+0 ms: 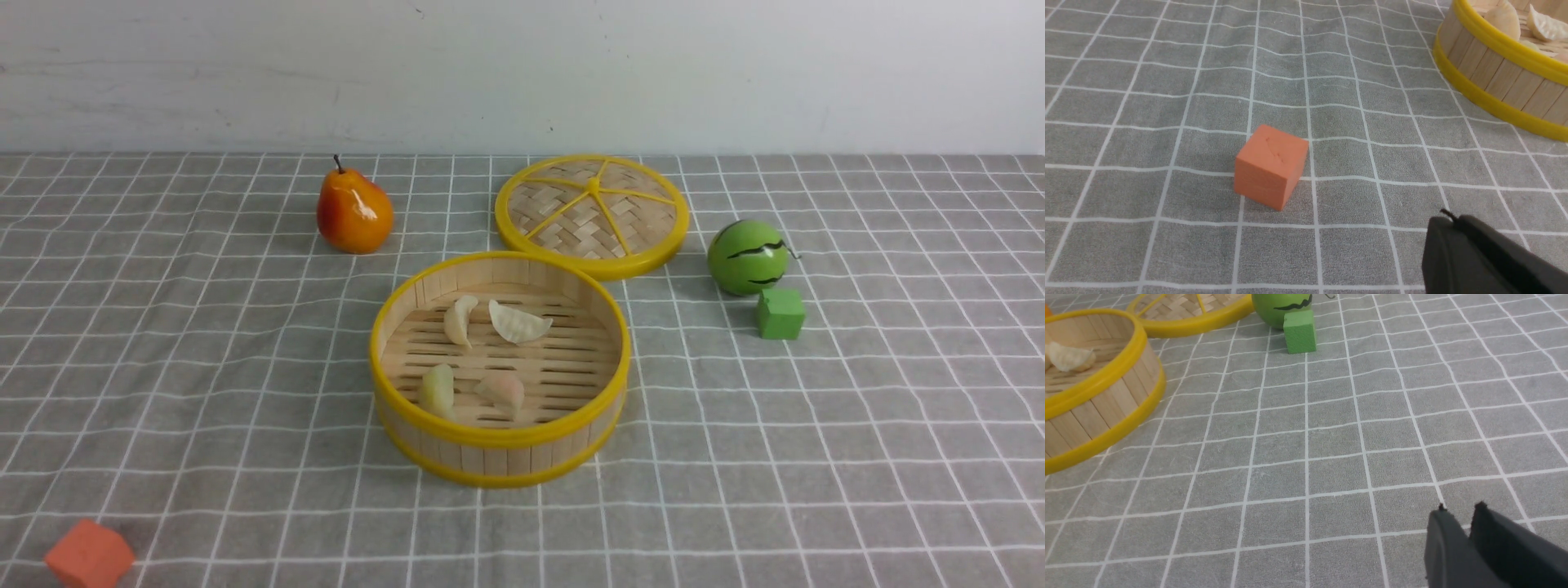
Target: Put the dumplings into the steamer on the table with the grey tablecloth.
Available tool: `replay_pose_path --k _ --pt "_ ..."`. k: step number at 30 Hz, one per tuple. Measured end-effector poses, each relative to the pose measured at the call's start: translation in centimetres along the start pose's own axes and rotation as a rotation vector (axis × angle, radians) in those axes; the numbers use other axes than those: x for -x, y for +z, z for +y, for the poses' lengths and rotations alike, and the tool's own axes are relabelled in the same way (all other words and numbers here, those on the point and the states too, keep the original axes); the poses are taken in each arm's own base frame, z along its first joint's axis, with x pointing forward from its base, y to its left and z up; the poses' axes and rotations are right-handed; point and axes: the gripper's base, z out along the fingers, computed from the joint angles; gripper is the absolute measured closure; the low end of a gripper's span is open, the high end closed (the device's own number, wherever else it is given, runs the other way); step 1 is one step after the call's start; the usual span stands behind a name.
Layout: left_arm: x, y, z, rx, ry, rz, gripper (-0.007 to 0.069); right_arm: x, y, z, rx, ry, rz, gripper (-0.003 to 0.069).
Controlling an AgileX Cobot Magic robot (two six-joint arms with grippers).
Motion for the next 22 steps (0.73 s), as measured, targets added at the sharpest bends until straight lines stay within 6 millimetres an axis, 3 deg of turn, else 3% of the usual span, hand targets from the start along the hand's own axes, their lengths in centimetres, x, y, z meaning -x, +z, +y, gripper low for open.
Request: replay_pose_path --k 22 --pt "0.00 0.00 0.00 0.000 0.000 0.000 0.0638 0.00 0.00 0.00 0.000 0.000 0.000 0.0534"
